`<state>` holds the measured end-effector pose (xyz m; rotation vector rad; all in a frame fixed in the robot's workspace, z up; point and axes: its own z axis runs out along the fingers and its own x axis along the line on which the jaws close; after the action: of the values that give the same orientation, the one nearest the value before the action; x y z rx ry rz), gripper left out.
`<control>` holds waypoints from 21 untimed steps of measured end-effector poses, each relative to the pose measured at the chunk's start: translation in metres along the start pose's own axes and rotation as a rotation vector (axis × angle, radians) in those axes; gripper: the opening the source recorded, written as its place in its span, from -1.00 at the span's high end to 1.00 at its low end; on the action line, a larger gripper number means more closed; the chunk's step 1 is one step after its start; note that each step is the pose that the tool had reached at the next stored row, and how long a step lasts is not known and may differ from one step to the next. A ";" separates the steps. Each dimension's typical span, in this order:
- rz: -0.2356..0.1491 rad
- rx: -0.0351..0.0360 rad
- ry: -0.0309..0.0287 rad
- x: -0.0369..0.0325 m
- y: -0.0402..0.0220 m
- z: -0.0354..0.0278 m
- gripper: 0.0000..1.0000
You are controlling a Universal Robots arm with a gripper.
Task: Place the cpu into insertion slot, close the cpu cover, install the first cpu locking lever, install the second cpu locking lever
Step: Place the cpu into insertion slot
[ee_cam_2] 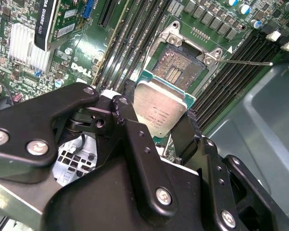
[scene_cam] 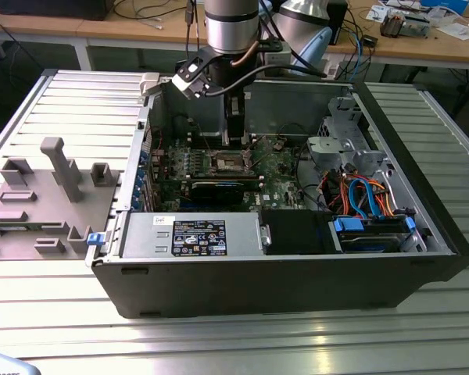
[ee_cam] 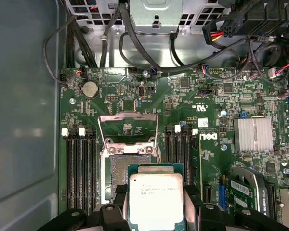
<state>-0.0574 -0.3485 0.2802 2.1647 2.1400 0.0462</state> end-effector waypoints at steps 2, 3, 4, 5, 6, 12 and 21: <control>0.000 0.0000 0.0000 0.0000 0.0000 0.0005 -0.09; 0.000 0.0000 0.0001 0.0000 0.0000 0.0006 -0.09; 0.000 0.0000 0.0001 0.0000 -0.0001 0.0007 -0.09; 0.000 0.0000 0.0000 0.0001 -0.0001 0.0010 -0.09; 0.000 0.0000 0.0000 0.0001 -0.0001 0.0013 -0.09; 0.000 0.0000 0.0000 0.0001 -0.0002 0.0025 -0.09; 0.000 0.0000 0.0000 0.0002 -0.0004 0.0040 -0.09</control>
<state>-0.0574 -0.3485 0.2761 2.1647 2.1400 0.0462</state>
